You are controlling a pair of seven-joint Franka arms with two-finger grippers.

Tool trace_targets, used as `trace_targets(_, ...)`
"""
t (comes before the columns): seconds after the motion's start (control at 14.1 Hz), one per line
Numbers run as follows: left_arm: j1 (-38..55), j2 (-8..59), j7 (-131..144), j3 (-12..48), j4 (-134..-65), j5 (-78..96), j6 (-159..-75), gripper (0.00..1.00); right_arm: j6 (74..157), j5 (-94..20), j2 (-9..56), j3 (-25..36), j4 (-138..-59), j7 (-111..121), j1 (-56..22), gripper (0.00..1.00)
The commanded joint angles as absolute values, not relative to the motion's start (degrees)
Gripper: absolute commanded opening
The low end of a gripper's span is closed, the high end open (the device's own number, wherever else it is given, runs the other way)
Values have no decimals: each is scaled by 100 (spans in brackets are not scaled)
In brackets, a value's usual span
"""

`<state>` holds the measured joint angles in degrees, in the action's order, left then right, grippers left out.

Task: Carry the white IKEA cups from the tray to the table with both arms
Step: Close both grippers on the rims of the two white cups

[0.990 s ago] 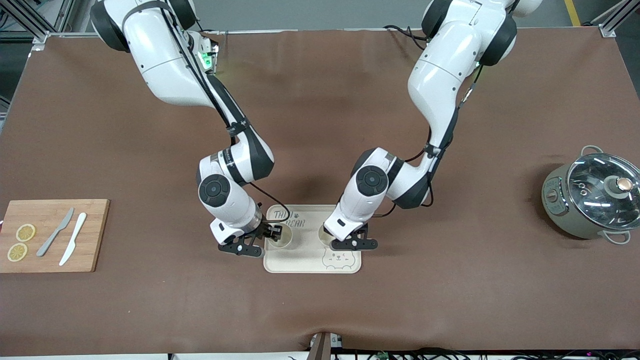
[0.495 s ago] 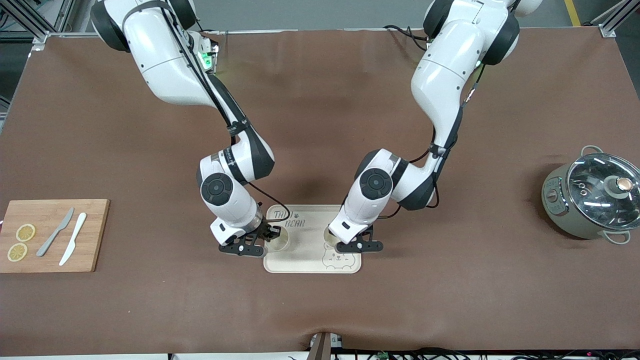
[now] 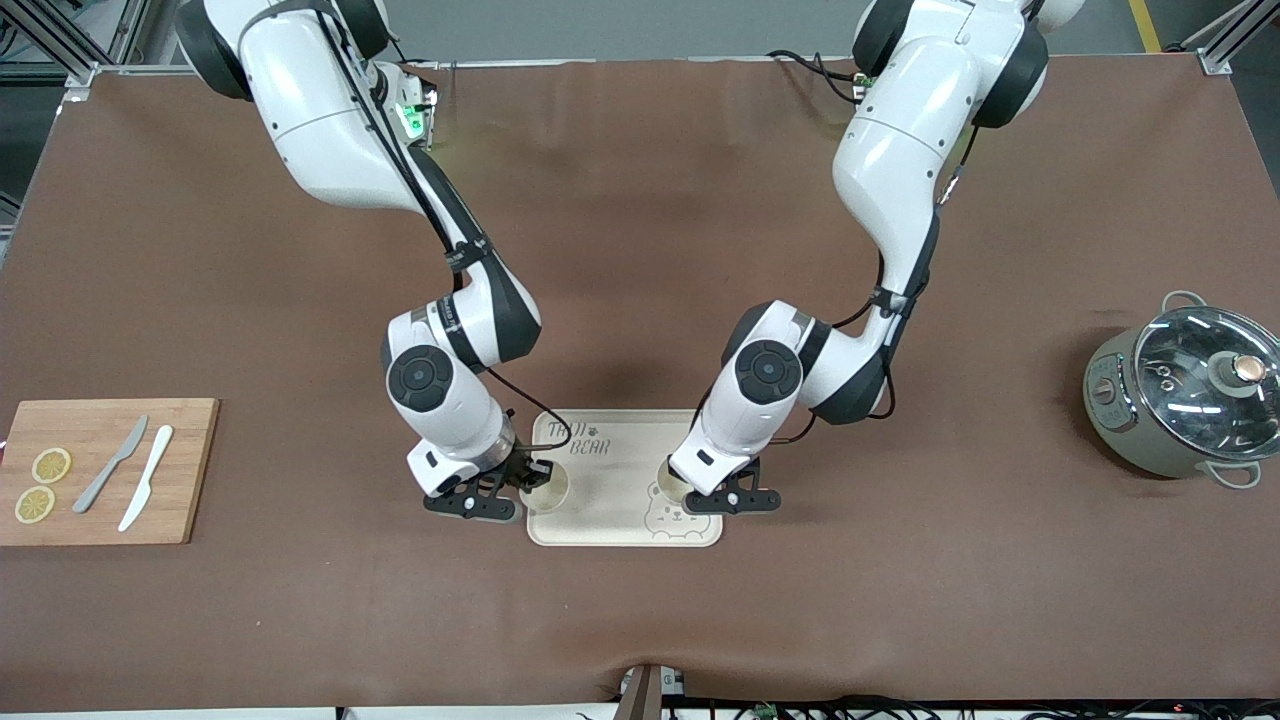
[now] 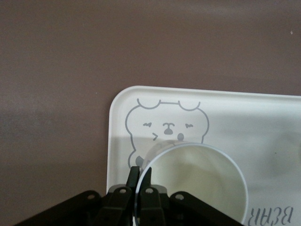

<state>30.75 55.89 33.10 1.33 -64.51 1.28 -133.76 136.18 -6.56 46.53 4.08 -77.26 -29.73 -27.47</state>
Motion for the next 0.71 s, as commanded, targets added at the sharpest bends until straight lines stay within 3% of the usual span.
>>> trace_targets(0.0,2980,5406,3234,123,-6486,62,-13080,0,13439,-467,4430,588,-7734,-2857,-2628,0)
trace_targets(0.49,2831,4607,3059,123,-6688,79,-11780,0,13325,-501,4175,765,-7734,-1286,-1689,0)
trace_targets(0.64,2760,3967,2980,149,-7344,70,-11619,0,13307,-501,4149,756,-7734,-881,-1416,0)
